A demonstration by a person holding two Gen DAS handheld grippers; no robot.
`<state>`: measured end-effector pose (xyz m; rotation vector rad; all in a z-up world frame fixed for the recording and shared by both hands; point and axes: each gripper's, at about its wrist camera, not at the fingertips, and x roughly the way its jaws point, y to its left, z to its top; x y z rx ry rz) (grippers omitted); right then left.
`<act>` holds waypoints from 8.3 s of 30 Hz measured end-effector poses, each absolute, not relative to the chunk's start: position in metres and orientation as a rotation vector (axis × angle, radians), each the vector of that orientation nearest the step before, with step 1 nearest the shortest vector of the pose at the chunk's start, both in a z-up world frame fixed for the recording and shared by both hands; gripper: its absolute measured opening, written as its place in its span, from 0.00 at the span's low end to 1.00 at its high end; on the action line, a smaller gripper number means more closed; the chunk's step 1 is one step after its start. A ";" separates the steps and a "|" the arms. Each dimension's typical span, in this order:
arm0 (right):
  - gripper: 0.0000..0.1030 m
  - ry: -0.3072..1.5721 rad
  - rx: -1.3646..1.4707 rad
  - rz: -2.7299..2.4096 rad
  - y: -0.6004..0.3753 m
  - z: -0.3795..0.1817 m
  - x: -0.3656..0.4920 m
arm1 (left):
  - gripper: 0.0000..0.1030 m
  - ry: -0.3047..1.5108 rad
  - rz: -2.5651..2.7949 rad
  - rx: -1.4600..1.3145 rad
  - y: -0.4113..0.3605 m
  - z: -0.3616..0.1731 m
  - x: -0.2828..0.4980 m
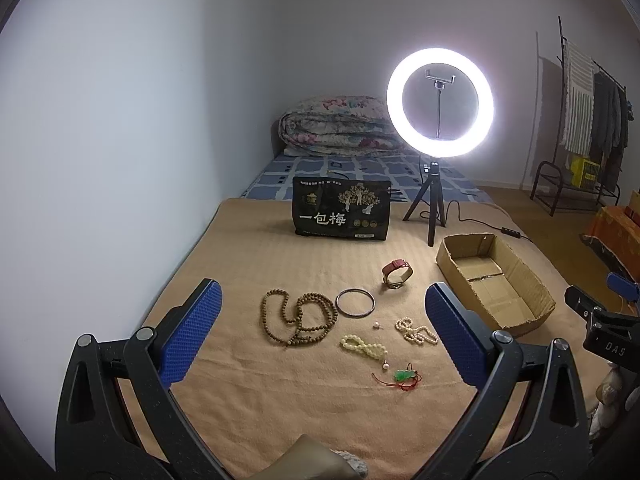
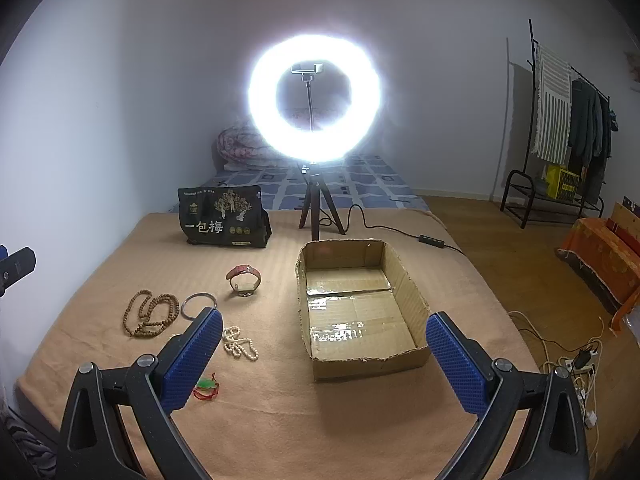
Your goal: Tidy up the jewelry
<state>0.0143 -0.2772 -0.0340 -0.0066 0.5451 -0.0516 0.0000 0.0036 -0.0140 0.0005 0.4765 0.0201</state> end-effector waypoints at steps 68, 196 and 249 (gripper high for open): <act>1.00 0.566 -0.001 -0.043 -0.277 -0.037 0.014 | 1.00 0.479 0.019 0.001 0.003 -0.005 0.001; 0.08 1.194 -0.261 0.423 -0.159 -0.211 0.226 | 0.17 1.328 -0.030 -0.169 0.055 -0.228 0.275; 0.05 0.706 0.169 0.225 -0.354 -0.008 0.175 | 0.10 0.732 -0.527 -0.257 -0.118 0.117 0.250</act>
